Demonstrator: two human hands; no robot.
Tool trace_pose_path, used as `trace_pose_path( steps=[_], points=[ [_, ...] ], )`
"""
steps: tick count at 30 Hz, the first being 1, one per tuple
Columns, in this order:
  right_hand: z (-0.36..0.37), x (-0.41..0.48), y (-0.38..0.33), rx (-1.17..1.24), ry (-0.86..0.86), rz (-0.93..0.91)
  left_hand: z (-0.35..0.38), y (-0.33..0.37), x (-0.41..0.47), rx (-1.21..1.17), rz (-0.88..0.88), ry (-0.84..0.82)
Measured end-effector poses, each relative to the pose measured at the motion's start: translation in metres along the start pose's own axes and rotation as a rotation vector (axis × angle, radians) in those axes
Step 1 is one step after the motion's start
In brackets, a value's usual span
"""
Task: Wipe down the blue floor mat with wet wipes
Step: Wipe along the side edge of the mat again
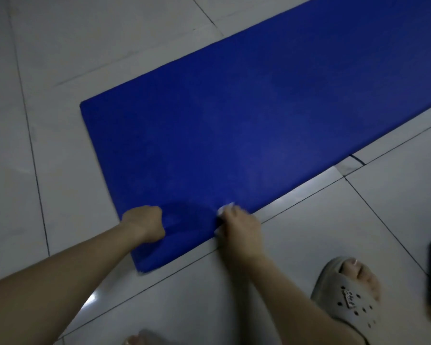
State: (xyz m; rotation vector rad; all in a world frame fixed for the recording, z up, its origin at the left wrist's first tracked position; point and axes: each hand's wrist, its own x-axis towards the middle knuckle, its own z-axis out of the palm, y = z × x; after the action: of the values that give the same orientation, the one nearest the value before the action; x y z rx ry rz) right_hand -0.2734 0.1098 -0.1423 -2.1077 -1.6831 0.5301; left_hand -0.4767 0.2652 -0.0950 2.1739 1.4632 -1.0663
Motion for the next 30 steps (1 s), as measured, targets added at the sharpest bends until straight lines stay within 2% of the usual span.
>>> trace_pose_path(
  steps=[2,4,6,8,13,15,17,19,23,25,27,30],
  points=[
    [-0.025,0.019,0.040,-0.091,0.052,0.210,0.003,0.025,-0.005,-0.033,0.166,0.104],
    [-0.040,0.036,0.070,-0.203,0.093,0.327,0.007,0.052,-0.011,-0.079,0.309,0.184],
    [-0.042,0.043,0.073,-0.210,0.116,0.399,0.014,0.079,-0.013,0.048,0.404,0.290],
    [-0.036,0.044,0.065,-0.111,0.152,0.436,0.018,0.098,-0.009,0.138,0.396,0.361],
    [-0.037,0.042,0.059,0.242,0.289,0.571,0.012,0.105,0.002,0.091,0.382,0.307],
    [-0.040,0.041,0.054,0.390,0.279,0.605,0.010,0.099,-0.003,0.085,0.405,0.317],
    [-0.037,0.041,0.043,0.399,0.203,0.564,0.002,0.079,-0.008,0.012,0.410,0.268],
    [-0.028,0.038,0.027,0.317,0.106,0.448,-0.005,0.047,-0.016,-0.004,0.387,0.163],
    [0.006,0.019,-0.020,0.291,-0.077,0.261,0.007,-0.010,-0.034,0.190,0.284,-0.022],
    [0.025,0.011,-0.044,0.327,-0.107,0.218,0.017,-0.024,-0.038,0.234,0.218,-0.051],
    [0.042,0.006,-0.064,0.299,-0.106,0.176,0.024,-0.021,-0.031,0.124,0.185,0.022],
    [0.064,0.003,-0.091,0.271,-0.098,0.143,0.026,-0.005,-0.018,-0.195,0.171,0.090]
  ],
)
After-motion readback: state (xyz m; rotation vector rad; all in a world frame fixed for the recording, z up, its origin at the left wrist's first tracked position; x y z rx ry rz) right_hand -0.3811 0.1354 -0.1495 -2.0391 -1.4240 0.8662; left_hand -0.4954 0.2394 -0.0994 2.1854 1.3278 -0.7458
